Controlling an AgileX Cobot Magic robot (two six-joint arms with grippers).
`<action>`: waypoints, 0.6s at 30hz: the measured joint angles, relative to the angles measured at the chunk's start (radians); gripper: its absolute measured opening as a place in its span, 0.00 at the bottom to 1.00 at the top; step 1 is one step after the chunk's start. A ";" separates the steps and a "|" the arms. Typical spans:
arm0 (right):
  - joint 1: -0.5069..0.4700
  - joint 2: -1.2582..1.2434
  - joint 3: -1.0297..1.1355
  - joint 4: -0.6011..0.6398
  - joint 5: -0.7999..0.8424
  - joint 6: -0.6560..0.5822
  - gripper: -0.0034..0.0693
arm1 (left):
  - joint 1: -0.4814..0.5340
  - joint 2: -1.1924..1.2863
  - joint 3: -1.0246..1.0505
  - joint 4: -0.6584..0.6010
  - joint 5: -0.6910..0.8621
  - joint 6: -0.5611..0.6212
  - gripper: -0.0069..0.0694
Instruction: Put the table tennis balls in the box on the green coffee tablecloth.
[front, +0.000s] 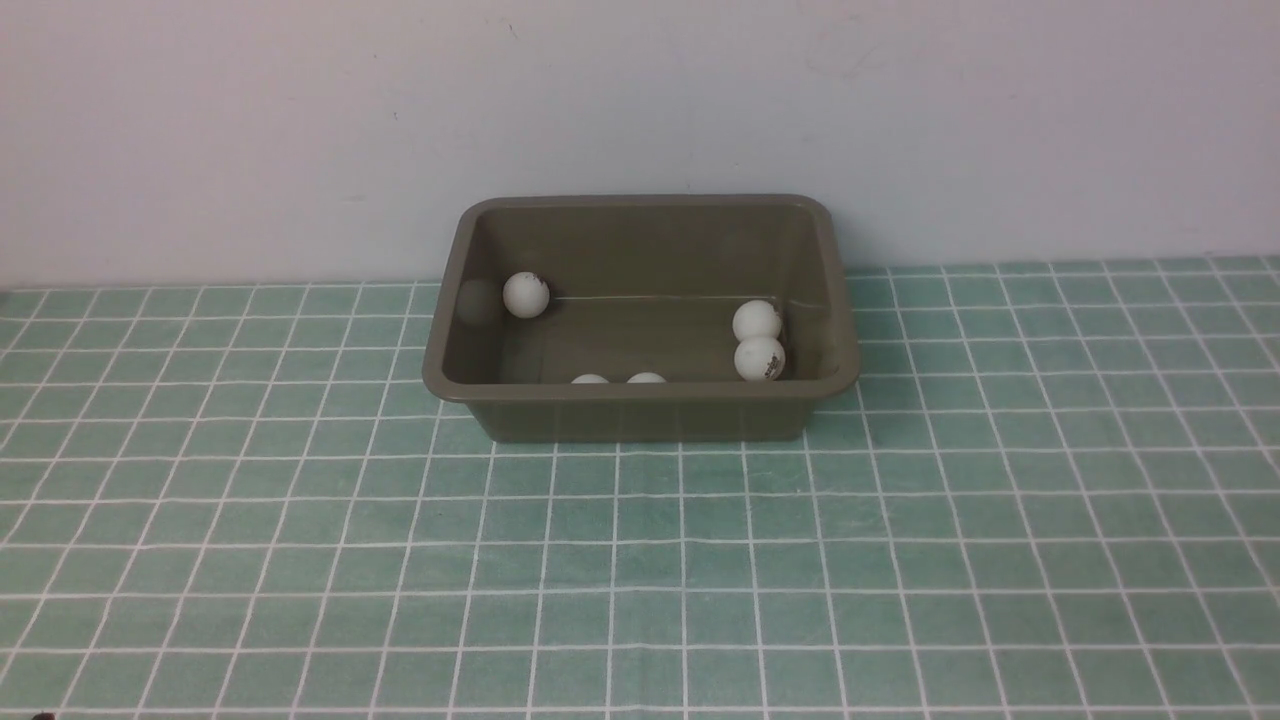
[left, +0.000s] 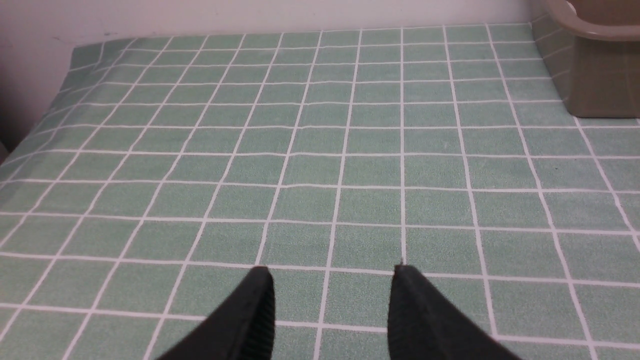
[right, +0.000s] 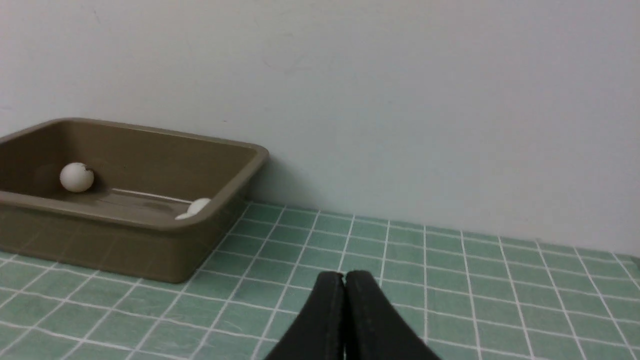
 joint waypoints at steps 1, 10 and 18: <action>-0.010 -0.006 0.005 0.001 0.008 0.000 0.03 | 0.000 0.000 0.000 0.000 0.000 0.000 0.47; -0.113 -0.071 0.025 0.004 0.097 -0.002 0.03 | 0.000 0.000 0.000 0.000 0.000 0.000 0.47; -0.163 -0.085 0.097 0.005 0.141 -0.002 0.03 | 0.000 0.000 0.000 0.000 0.000 0.000 0.47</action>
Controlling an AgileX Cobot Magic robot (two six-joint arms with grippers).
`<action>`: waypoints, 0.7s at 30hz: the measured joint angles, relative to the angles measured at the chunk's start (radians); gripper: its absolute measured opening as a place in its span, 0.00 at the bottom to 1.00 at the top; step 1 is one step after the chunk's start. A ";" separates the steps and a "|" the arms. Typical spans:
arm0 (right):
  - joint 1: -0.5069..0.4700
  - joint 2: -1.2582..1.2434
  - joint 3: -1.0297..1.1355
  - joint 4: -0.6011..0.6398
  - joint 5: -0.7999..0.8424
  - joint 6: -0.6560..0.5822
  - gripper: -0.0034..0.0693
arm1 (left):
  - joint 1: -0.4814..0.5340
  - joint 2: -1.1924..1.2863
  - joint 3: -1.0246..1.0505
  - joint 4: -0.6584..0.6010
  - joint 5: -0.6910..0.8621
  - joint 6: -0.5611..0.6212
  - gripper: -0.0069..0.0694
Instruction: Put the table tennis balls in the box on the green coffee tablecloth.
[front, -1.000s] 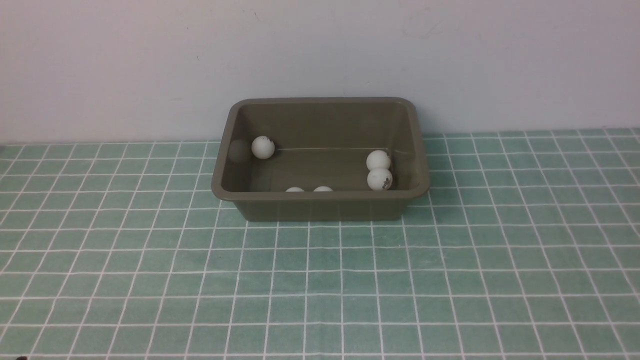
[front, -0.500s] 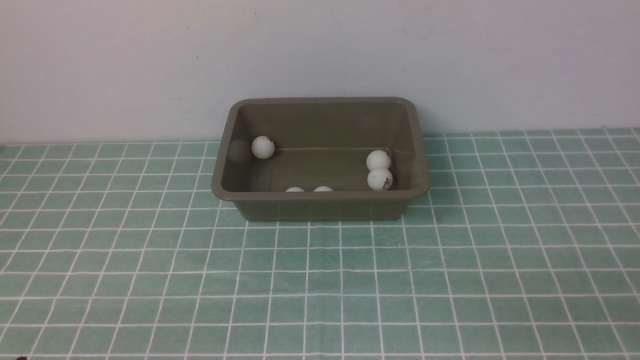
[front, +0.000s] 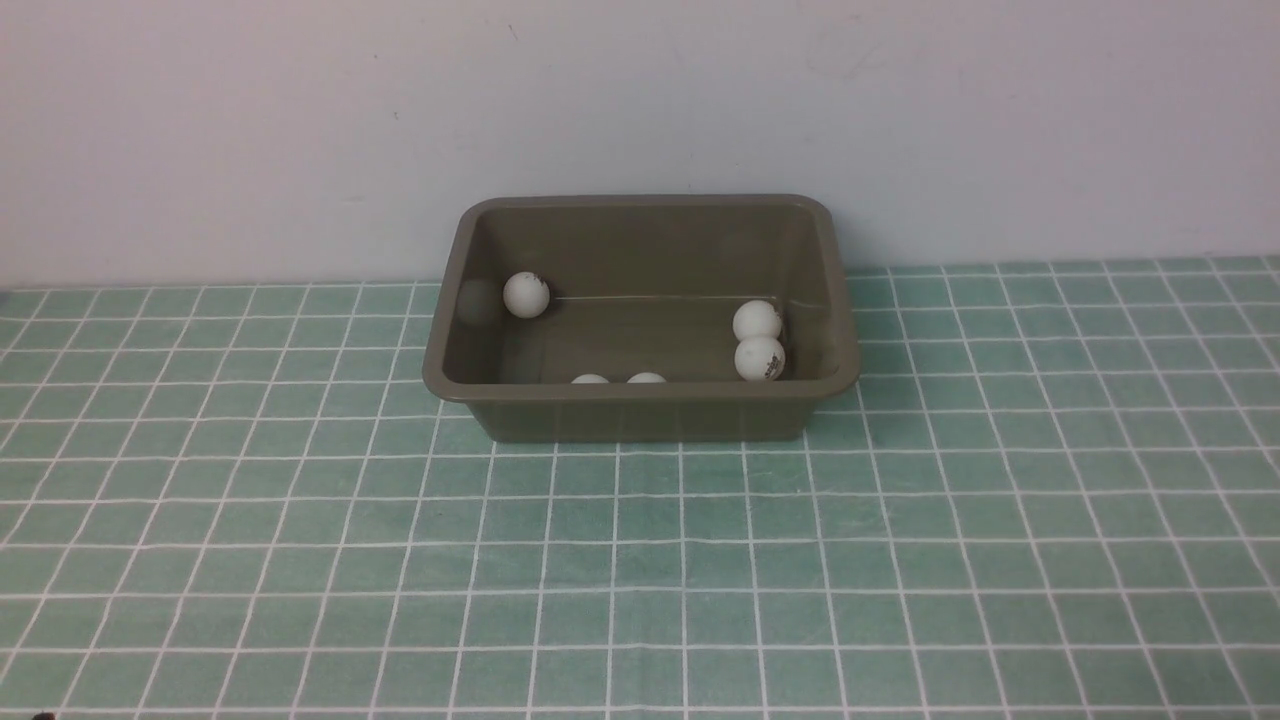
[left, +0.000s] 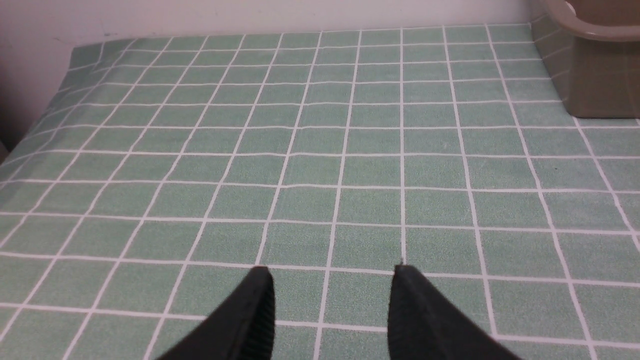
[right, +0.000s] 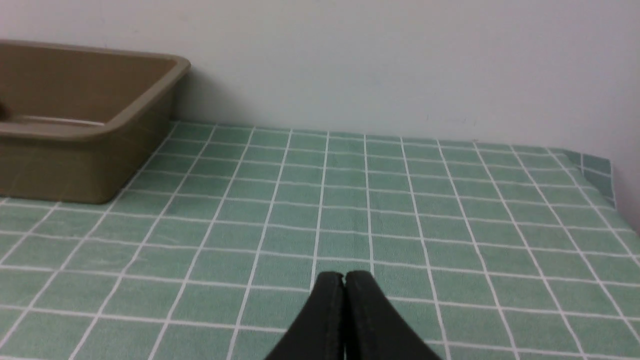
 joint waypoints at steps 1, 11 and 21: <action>0.000 0.000 0.000 -0.001 0.007 0.000 0.03 | 0.000 0.000 0.000 0.000 0.000 0.000 0.47; -0.002 -0.001 0.006 -0.019 0.031 0.000 0.03 | 0.000 0.000 0.000 -0.001 0.000 0.000 0.47; -0.002 -0.001 0.006 -0.018 0.031 0.001 0.03 | 0.000 0.000 0.000 -0.001 0.000 0.000 0.47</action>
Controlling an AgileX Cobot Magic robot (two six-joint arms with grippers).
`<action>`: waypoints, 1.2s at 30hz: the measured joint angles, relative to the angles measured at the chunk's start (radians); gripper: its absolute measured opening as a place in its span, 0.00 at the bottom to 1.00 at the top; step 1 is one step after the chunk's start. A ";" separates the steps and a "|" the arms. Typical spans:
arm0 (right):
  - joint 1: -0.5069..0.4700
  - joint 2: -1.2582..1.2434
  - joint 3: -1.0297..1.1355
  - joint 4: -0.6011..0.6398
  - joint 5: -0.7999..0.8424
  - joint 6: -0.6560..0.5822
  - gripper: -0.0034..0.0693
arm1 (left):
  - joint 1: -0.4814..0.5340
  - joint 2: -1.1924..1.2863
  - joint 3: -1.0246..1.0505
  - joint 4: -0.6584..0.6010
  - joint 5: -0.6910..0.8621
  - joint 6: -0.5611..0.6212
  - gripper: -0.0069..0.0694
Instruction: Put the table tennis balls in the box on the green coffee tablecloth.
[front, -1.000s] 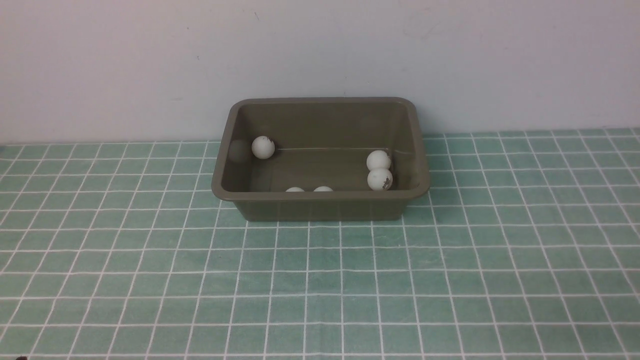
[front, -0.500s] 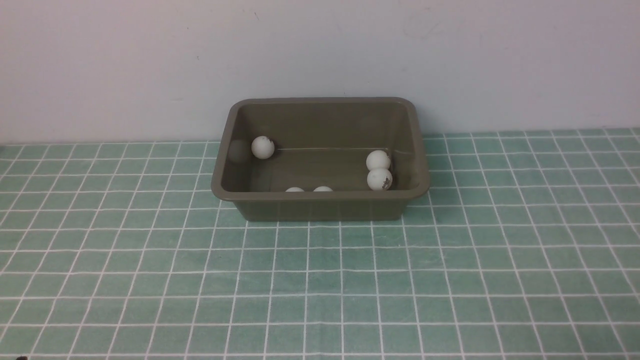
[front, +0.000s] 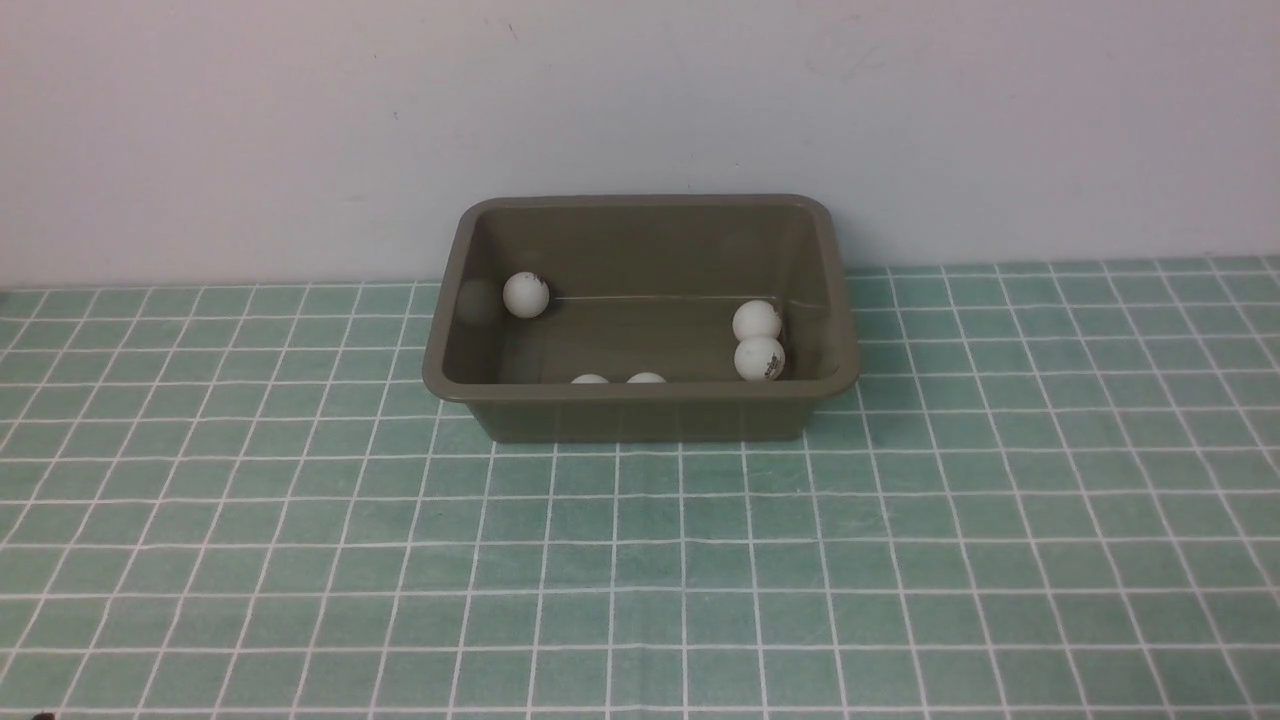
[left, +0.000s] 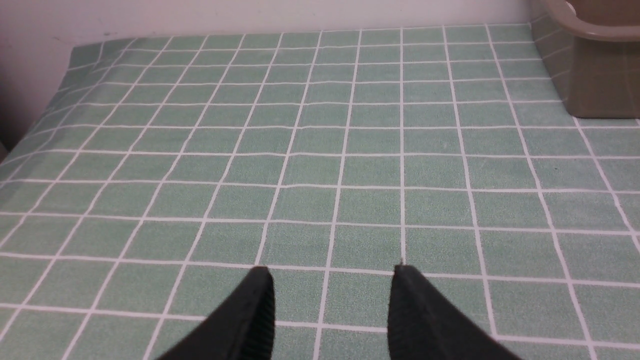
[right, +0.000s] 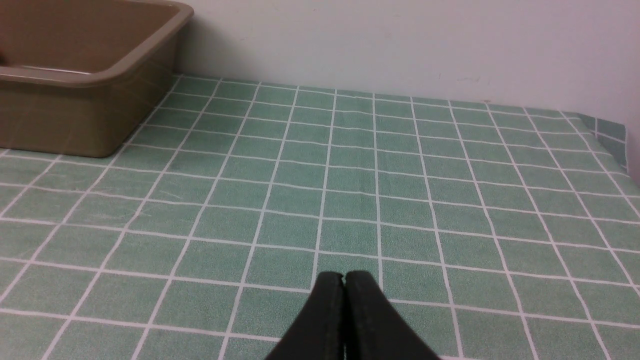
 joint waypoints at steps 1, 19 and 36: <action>0.000 0.000 0.000 0.000 0.000 0.000 0.03 | 0.000 0.000 0.000 0.000 0.000 0.000 0.47; -0.001 0.000 0.000 0.002 0.000 0.002 0.03 | -0.044 0.000 0.000 -0.001 0.000 0.000 0.47; -0.001 0.000 0.000 0.002 0.000 0.003 0.03 | -0.059 0.000 0.000 -0.001 0.000 0.000 0.47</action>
